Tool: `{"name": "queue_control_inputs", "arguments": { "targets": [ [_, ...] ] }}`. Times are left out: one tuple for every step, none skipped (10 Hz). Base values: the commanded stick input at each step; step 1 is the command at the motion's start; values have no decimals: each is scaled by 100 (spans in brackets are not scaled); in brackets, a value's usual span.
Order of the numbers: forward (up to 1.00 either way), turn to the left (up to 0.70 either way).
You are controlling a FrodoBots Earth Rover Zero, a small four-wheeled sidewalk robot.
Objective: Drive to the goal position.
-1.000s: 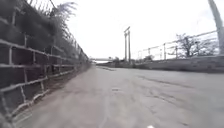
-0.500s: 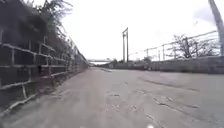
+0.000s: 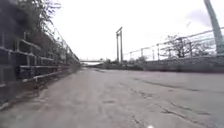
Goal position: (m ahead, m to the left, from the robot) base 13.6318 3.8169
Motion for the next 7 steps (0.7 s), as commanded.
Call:
{"name": "queue_control_inputs", "arguments": {
  "targets": [
    [70,0],
    [70,0],
    [70,0],
    [70,0],
    [70,0],
    [70,0],
    [70,0]
  ]
}}
